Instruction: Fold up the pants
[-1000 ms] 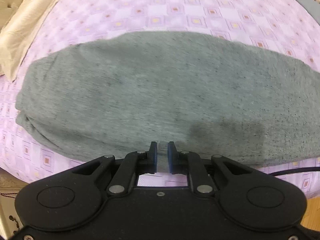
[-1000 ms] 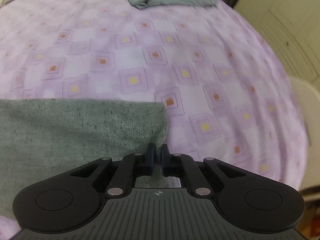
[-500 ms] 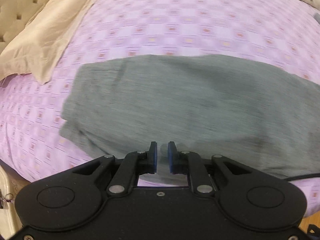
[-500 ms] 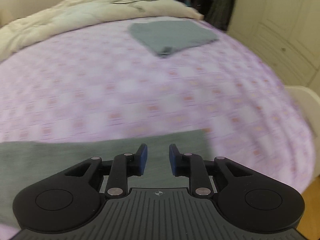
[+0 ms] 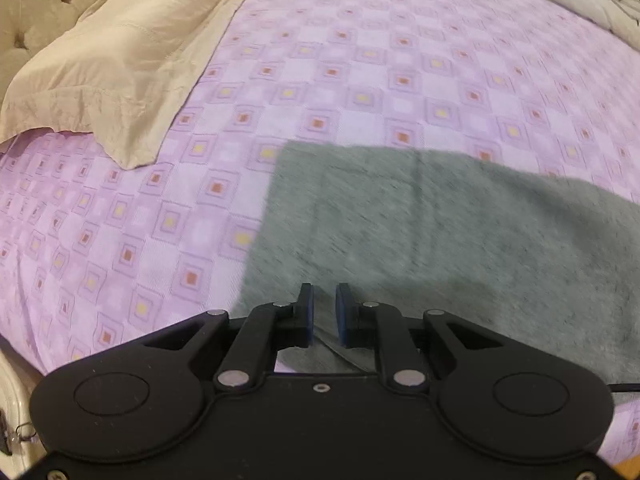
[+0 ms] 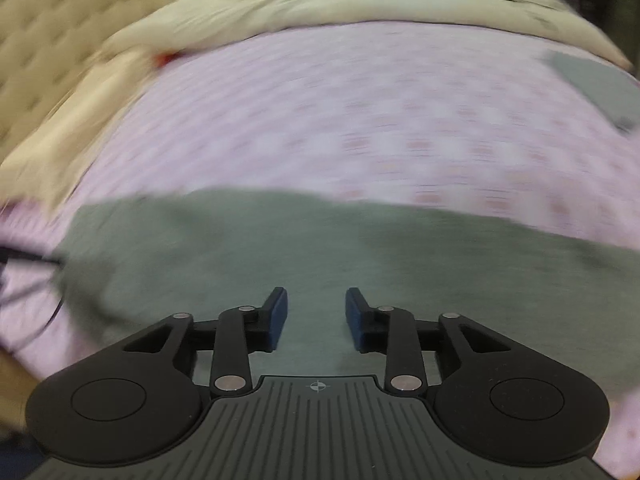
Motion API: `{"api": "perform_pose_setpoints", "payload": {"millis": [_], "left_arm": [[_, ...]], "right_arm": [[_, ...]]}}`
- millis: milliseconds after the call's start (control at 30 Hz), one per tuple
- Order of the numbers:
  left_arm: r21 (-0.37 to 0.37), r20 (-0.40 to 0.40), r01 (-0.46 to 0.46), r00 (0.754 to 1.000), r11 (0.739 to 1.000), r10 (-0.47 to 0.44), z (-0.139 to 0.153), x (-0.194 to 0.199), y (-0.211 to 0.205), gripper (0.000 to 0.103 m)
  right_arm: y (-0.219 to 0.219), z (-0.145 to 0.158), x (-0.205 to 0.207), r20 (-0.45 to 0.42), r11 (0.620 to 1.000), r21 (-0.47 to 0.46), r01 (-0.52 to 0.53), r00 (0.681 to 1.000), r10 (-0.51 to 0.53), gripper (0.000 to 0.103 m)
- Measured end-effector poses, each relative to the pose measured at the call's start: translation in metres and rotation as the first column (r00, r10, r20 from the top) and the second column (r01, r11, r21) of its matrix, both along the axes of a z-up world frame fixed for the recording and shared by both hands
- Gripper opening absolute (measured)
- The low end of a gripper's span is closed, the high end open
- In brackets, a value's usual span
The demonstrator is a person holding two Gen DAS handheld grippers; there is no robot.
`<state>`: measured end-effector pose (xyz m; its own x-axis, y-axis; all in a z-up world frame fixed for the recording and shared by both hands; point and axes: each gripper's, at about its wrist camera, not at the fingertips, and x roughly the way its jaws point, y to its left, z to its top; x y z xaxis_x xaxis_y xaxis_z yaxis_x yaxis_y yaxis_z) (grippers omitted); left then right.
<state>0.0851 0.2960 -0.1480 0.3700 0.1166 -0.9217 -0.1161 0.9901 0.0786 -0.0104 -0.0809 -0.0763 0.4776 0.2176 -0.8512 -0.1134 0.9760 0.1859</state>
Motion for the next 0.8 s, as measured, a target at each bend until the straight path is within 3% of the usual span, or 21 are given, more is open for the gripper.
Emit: {"api": "perform_pose_setpoints", "payload": {"millis": [100,167,300,467,533,567,667,700,767,800], "left_arm": [[-0.005,0.008,-0.004,1.000,1.000,0.004,-0.001,0.007,0.013,0.030],[-0.014,-0.002,0.007,1.000,1.000,-0.007,-0.005,0.012,0.018,0.032],[-0.039,-0.065,0.066,0.996,0.997,-0.069,-0.023,0.027,0.018,0.032],[-0.064,-0.120,0.092,0.988,0.994,-0.100,-0.036,0.042,0.014,0.031],[-0.079,-0.125,0.109,0.985,0.991,-0.119,-0.037,0.045,0.012,0.022],[-0.092,-0.118,0.118,0.985,0.989,-0.128,-0.038,0.047,0.012,0.008],[-0.089,-0.102,0.116,0.987,0.989,-0.125,-0.034,0.048,0.008,0.000],[-0.087,-0.096,0.118,0.987,0.989,-0.126,-0.033,0.048,0.007,0.000],[-0.096,-0.084,0.123,0.988,0.988,-0.131,-0.027,0.050,0.009,0.000],[-0.106,-0.077,0.123,0.988,0.987,-0.131,-0.024,0.050,0.011,0.000]], "right_arm": [[0.051,-0.005,0.001,0.001,0.985,-0.037,-0.166,0.986,0.167,0.035],[0.084,-0.011,0.000,-0.007,0.956,-0.073,-0.286,0.958,0.286,0.037],[0.136,-0.028,-0.005,-0.039,0.878,-0.148,-0.456,0.890,0.455,0.040],[0.175,-0.047,-0.016,-0.068,0.775,-0.251,-0.580,0.810,0.583,0.040],[0.185,-0.054,-0.018,-0.071,0.746,-0.289,-0.601,0.790,0.609,0.040],[0.188,-0.056,-0.018,-0.067,0.738,-0.303,-0.603,0.786,0.614,0.040],[0.196,-0.063,-0.017,-0.059,0.719,-0.346,-0.602,0.779,0.624,0.040],[0.198,-0.064,-0.018,-0.058,0.711,-0.359,-0.604,0.775,0.629,0.038],[0.200,-0.063,-0.019,-0.037,0.708,-0.376,-0.598,0.773,0.633,0.012],[0.203,-0.062,-0.019,-0.028,0.714,-0.378,-0.589,0.778,0.627,0.008]]}}
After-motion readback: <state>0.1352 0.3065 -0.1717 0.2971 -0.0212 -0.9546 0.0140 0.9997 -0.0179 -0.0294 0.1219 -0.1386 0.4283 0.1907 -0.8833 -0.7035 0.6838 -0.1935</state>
